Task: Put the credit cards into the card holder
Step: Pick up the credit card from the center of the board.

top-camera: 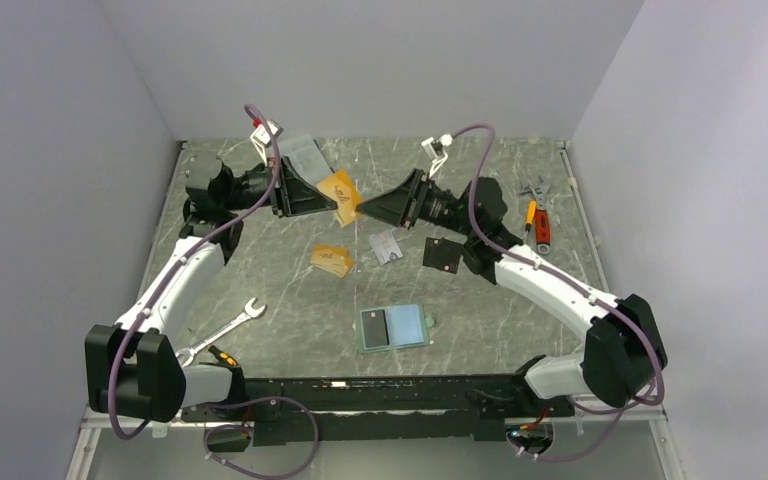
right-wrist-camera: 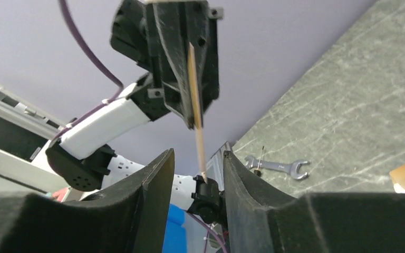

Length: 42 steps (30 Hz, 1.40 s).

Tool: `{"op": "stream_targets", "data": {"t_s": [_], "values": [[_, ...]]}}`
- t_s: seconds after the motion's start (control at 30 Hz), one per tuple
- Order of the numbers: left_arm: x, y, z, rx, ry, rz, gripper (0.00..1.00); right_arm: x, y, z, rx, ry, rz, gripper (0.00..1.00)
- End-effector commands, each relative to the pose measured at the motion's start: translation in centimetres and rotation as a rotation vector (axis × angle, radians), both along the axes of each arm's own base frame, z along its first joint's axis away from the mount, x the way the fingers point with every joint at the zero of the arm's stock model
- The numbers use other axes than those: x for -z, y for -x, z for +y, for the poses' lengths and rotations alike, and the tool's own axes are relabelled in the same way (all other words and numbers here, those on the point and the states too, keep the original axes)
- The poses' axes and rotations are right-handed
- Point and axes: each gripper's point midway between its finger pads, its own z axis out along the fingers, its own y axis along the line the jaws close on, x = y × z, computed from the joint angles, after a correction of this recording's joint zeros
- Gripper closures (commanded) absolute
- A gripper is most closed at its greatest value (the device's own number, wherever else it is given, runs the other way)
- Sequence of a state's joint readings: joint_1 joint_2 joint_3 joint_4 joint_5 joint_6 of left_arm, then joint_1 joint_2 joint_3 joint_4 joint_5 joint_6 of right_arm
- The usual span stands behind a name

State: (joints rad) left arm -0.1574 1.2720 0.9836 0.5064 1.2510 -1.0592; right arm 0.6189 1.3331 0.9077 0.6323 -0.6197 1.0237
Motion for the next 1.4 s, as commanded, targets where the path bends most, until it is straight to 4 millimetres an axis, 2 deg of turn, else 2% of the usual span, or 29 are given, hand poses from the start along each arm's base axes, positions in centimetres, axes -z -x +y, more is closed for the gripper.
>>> {"op": "stream_targets", "data": {"t_s": [0.0, 0.2, 0.3, 0.4, 0.6, 0.87, 1.03, 1.13, 1.37], "values": [[-0.9, 1.2, 0.2, 0.010, -0.002, -0.072, 1.00, -5.7, 1.5, -0.7, -0.127, -0.041, -0.179, 0.58], [-1.1, 1.8, -0.2, 0.027, -0.015, -0.091, 1.00, -6.5, 1.1, -0.1, -0.182, -0.025, -0.207, 0.59], [-1.1, 1.9, -0.3, 0.035, -0.017, -0.097, 1.00, -6.0, 0.8, 0.2, -0.195, -0.001, -0.195, 0.59], [-1.0, 2.0, -0.3, 0.040, -0.022, -0.099, 1.00, -5.3, 0.3, 0.2, -0.170, 0.031, -0.193, 0.59], [-0.8, 1.9, -0.5, 0.042, -0.033, -0.100, 1.00, -5.5, -0.2, -0.2, -0.116, 0.096, -0.233, 0.61], [-0.5, 1.9, -0.6, 0.039, -0.044, -0.099, 1.00, -4.9, -1.5, -1.0, -0.013, 0.203, -0.268, 0.60], [-0.4, 1.7, -0.6, 0.034, -0.047, -0.097, 1.00, -3.8, -2.2, -0.9, 0.000, 0.236, -0.250, 0.61], [-0.4, 1.7, -0.6, 0.034, -0.048, -0.097, 1.00, -3.9, -1.9, -0.8, -0.014, 0.218, -0.256, 0.62], [-0.2, 1.5, -0.8, 0.035, -0.049, -0.089, 1.00, -2.6, -0.5, 0.8, -0.106, 0.176, -0.215, 0.79]]}}
